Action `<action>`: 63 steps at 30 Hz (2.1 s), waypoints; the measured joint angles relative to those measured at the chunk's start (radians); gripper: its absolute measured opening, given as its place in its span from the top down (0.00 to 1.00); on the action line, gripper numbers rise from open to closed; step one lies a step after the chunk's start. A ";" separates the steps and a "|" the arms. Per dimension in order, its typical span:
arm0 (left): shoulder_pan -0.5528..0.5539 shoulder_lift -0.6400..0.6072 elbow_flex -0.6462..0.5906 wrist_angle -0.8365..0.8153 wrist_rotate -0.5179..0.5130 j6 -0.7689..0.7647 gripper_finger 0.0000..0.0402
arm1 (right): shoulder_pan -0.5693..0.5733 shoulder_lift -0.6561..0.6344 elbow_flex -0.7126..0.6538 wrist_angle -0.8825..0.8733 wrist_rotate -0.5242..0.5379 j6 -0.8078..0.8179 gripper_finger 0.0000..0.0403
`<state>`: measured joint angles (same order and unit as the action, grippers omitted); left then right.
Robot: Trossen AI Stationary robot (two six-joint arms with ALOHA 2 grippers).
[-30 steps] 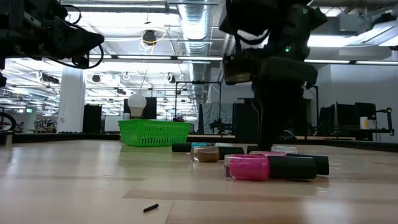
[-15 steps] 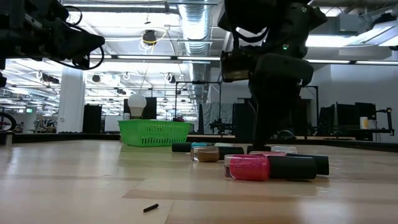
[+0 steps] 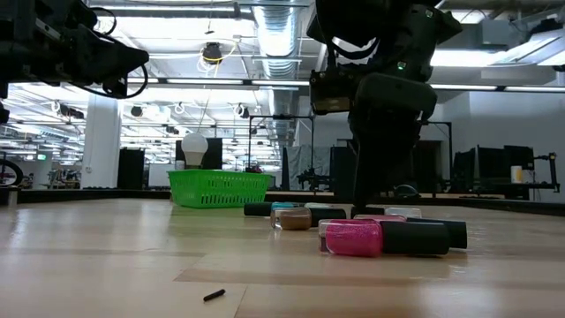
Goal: Pick & Place Nail Polish
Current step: Put the top white nail polish bottle into the green bin
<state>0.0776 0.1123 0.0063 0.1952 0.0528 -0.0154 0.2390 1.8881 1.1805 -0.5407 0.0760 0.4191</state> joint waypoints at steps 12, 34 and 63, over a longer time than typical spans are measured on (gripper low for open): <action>0.000 0.000 0.000 0.003 0.000 0.000 1.00 | 0.004 0.050 0.004 0.020 -0.003 0.004 0.50; 0.000 0.023 0.000 0.011 0.000 0.000 1.00 | 0.002 0.076 0.004 -0.053 -0.001 0.033 0.82; 0.000 0.023 0.000 0.025 0.000 0.000 1.00 | -0.191 -0.170 0.002 0.087 0.005 0.062 0.90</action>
<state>0.0779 0.1349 0.0063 0.2201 0.0526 -0.0154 0.0479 1.7184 1.1820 -0.4537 0.0808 0.4810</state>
